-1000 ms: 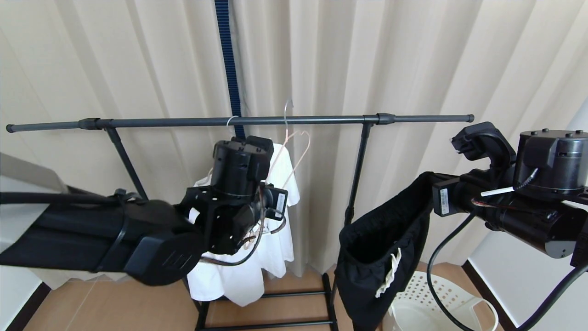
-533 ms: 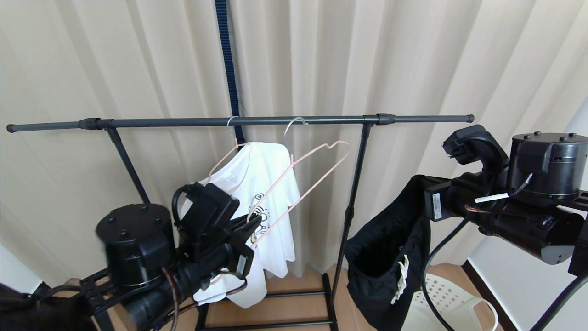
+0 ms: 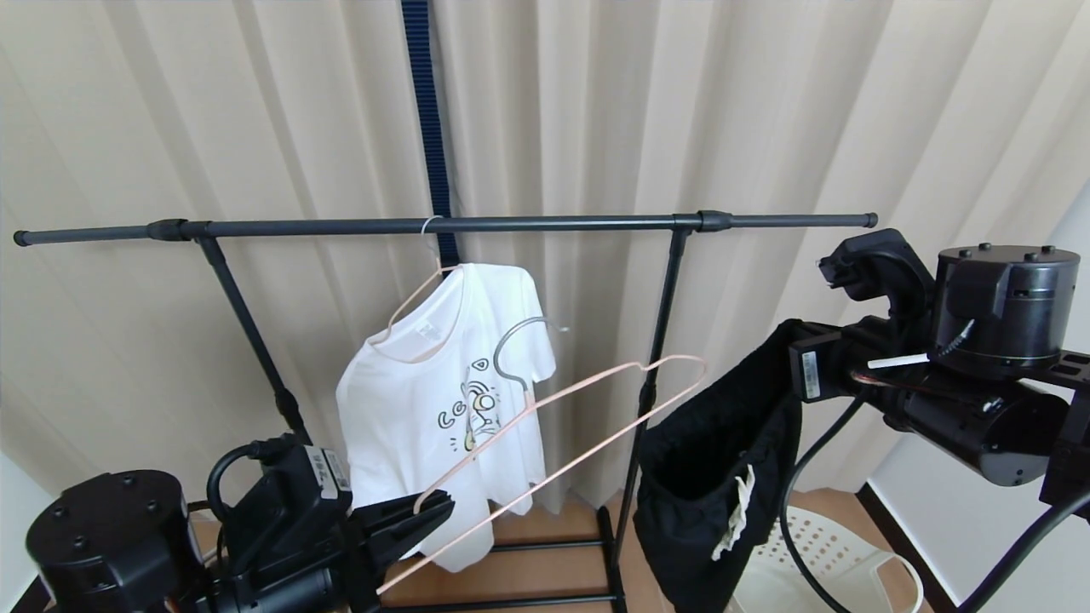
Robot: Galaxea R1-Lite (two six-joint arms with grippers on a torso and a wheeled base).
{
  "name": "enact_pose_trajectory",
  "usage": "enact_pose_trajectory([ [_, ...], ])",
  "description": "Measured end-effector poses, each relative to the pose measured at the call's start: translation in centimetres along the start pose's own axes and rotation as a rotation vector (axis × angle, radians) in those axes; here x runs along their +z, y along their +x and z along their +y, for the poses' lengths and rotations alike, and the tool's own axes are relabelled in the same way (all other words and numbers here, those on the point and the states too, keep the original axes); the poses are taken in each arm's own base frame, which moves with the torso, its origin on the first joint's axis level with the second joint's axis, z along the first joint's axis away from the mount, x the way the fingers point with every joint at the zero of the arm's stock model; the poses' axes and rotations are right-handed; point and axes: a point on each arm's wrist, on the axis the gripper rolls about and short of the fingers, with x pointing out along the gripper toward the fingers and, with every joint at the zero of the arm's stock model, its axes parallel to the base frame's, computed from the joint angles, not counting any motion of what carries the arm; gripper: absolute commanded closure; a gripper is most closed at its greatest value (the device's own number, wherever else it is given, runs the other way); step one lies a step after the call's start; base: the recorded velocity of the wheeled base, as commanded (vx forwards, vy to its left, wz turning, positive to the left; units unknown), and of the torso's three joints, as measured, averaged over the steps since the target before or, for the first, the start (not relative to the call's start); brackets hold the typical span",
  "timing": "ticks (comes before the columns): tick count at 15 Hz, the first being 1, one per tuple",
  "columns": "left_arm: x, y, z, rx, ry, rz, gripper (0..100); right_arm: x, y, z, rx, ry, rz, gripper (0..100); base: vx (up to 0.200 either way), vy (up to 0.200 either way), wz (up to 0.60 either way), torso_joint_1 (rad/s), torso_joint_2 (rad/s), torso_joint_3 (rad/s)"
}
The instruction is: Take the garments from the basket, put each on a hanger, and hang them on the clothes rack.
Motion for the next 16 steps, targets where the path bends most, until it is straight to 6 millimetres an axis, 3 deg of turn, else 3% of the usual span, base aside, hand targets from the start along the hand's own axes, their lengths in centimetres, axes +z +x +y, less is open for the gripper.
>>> enact_pose_trajectory([
  [5, -0.2, 0.0, -0.8, -0.05, -0.006, 0.012, 100, 0.0, 0.0, 0.9, 0.017, -0.011, 0.001, 100, 0.0, 0.0, 0.0, 0.0, 0.0, 0.0],
  [9, -0.3, 1.2, -1.3, -0.086, -0.007, 0.019, 100, -0.3, -0.5, 2.1, 0.057, -0.025, 0.003, 100, 0.0, 0.0, 0.0, 0.0, 0.0, 0.0],
  [16, 0.2, 3.4, -0.9, 0.03, -0.107, 0.015, 100, -0.5, -1.1, 3.3, 0.073, -0.047, 0.006, 100, 0.0, 0.0, 0.0, 0.0, 0.0, 0.0],
])
